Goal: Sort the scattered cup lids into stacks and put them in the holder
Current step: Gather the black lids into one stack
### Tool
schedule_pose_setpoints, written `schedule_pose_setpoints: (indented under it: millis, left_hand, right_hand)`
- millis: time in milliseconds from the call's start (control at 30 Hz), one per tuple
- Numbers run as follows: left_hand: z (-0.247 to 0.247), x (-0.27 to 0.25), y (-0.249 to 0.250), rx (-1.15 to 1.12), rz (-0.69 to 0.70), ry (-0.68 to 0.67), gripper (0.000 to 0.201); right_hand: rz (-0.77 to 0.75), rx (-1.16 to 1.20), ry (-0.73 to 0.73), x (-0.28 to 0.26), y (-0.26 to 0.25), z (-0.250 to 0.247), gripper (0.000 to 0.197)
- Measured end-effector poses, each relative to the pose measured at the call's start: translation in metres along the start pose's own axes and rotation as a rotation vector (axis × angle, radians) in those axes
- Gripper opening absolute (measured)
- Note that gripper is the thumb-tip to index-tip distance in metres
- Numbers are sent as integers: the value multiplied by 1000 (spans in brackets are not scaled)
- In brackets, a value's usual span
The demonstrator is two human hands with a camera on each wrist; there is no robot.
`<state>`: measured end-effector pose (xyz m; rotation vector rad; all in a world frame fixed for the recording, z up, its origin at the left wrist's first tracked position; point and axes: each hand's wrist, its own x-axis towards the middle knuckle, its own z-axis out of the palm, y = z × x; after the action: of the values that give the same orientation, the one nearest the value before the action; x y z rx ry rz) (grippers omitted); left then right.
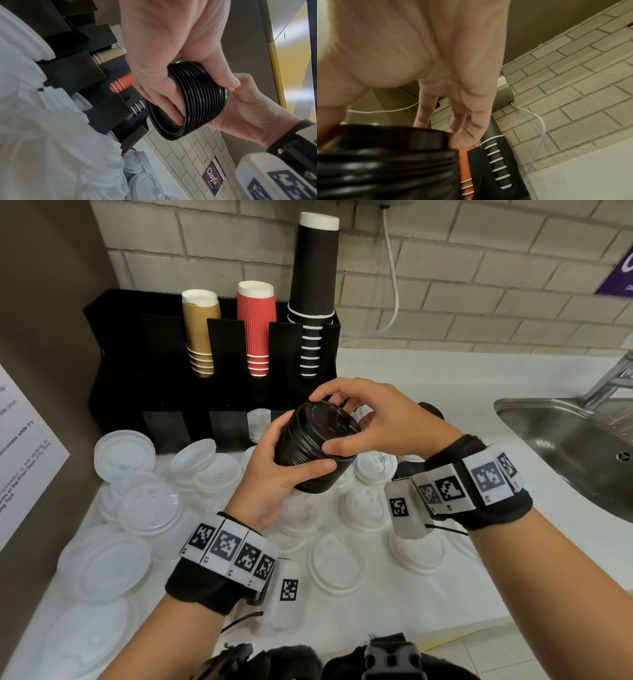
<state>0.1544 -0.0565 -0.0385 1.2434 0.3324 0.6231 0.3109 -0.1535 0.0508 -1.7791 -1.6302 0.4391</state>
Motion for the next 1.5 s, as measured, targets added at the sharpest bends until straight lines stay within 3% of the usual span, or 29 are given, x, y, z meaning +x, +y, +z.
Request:
schedule_pose_setpoints:
  millis: [67, 500, 567, 633, 700, 733, 800, 867, 900, 1000, 1067, 1167, 1333, 1500]
  left_hand:
    - [1, 0, 0, -12, -5, 6, 90]
    - [-1, 0, 2, -31, 37, -44, 72]
    - [-2, 1, 0, -55, 39, -18, 74]
    - [-5, 2, -1, -95, 40, 5, 81]
    - [-10, 3, -1, -111, 46, 21, 83]
    - [-12, 4, 0, -112, 53, 23, 80]
    - [-17, 4, 1, -115, 65, 21, 74]
    - [-19, 5, 2, -135, 65, 22, 76]
    - [-19, 4, 2, -145, 63, 26, 79]
    - [-17, 4, 3, -155, 65, 27, 83]
    - [-16, 4, 4, -165, 64, 19, 80]
    - [-15, 3, 5, -191, 63, -3, 82]
    - [-12, 1, 10, -211, 52, -30, 112]
    - [-14, 0, 8, -209, 35, -48, 89]
  right_hand:
    - [-9, -32, 9, 0, 0, 1, 53]
    - [-8, -13, -85, -2, -1, -2, 54]
    - [47, 87, -130, -4, 1, -9, 51]
    - [150, 142, -59, -6, 9, -26, 39]
    - [307, -101, 2, -11, 22, -44, 20]
    - [415, -307, -69, -13, 31, -49, 16]
    - [637, -694, -382, -18, 48, -49, 17]
    - [758, -864, -635, -24, 66, -41, 23]
    - [804, -852, -665, -27, 72, -38, 33]
    - [808, -792, -607, -34, 85, -30, 62]
    - [782, -840, -564, -35, 94, -24, 68]
    - [805, -844, -541, -36, 106, -16, 70]
    - [818, -754, -507, -38, 115, -15, 64]
    - [774, -491, -458, -32, 97, -45, 66]
